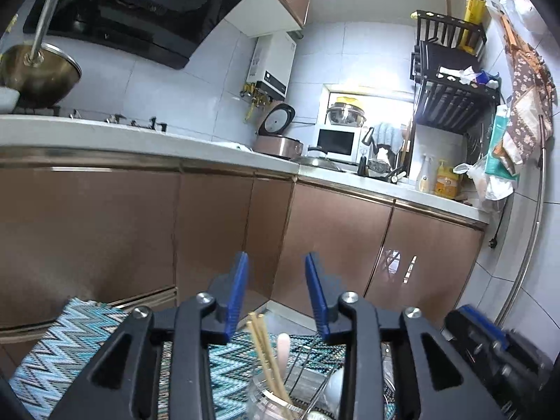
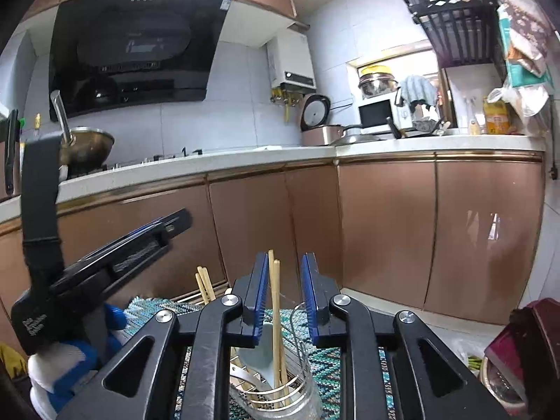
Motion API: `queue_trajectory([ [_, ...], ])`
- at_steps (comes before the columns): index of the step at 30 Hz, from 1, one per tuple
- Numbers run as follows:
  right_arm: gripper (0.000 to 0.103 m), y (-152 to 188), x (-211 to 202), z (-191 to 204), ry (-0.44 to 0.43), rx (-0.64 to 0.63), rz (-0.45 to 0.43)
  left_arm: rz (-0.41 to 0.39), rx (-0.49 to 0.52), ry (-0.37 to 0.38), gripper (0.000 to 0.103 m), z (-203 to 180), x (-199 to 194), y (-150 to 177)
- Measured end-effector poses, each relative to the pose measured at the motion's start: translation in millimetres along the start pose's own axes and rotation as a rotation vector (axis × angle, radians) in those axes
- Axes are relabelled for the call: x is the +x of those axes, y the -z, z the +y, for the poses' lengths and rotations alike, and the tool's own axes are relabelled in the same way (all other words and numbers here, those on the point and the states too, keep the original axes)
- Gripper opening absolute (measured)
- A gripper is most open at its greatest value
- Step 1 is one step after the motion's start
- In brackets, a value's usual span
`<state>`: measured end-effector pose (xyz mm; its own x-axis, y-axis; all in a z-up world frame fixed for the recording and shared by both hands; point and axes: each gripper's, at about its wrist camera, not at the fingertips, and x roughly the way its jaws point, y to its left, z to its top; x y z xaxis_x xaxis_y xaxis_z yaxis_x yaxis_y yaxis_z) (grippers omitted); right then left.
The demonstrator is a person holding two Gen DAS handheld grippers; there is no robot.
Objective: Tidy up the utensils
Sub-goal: 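Lower both chopsticks into the holder and open both tools, then move both open tools down toward the last two chopsticks on the cloth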
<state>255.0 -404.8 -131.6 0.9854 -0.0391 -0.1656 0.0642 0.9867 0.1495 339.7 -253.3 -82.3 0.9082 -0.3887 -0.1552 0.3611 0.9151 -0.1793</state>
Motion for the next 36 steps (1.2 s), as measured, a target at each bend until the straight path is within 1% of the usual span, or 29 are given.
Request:
queue_trajectory([
  [4, 0.031, -18, -31, 6, 0.017, 0.011, -0.039, -0.013, 0.024, -0.011, 0.040, 10, -44, -21],
  [6, 0.038, -26, -44, 11, 0.023, 0.015, -0.053, -0.023, 0.045, -0.020, 0.046, 14, -67, -33],
  [7, 0.044, -30, -54, 15, 0.028, 0.016, -0.064, -0.026, 0.052, -0.026, 0.047, 17, -76, -37],
  [8, 0.048, -34, -62, 18, 0.031, 0.015, -0.071, -0.032, 0.060, -0.032, 0.049, 20, -89, -42],
  [11, 0.052, -43, -89, 32, 0.033, 0.019, -0.082, -0.044, 0.081, -0.058, 0.052, 29, -129, -57],
  [13, 0.052, -47, -104, 39, 0.029, 0.023, -0.092, -0.045, 0.092, -0.072, 0.053, 34, -151, -63],
  [16, 0.052, -52, -127, 52, 0.016, 0.032, -0.098, -0.042, 0.109, -0.108, 0.055, 39, -181, -67],
  [18, 0.055, -52, -139, 60, 0.012, 0.034, -0.098, -0.028, 0.119, -0.133, 0.055, 40, -201, -68],
  [22, 0.074, -49, -164, 79, 0.014, 0.032, -0.091, -0.015, 0.125, -0.152, 0.056, 44, -235, -65],
  [24, 0.078, -47, -173, 87, 0.020, 0.025, -0.086, -0.016, 0.128, -0.167, 0.056, 45, -248, -63],
  [26, 0.089, -43, -181, 93, 0.031, 0.018, -0.086, -0.014, 0.131, -0.181, 0.057, 48, -262, -61],
  [27, 0.092, -42, -185, 97, 0.036, 0.015, -0.086, -0.013, 0.130, -0.184, 0.057, 49, -266, -60],
  [29, 0.101, -39, -194, 105, 0.036, 0.011, -0.087, -0.012, 0.120, -0.195, 0.057, 55, -279, -59],
  [30, 0.103, -38, -197, 107, 0.037, 0.010, -0.089, -0.011, 0.115, -0.197, 0.058, 57, -283, -59],
  [36, 0.103, -37, -218, 125, 0.031, 0.001, -0.101, -0.018, 0.088, -0.240, 0.059, 75, -310, -56],
])
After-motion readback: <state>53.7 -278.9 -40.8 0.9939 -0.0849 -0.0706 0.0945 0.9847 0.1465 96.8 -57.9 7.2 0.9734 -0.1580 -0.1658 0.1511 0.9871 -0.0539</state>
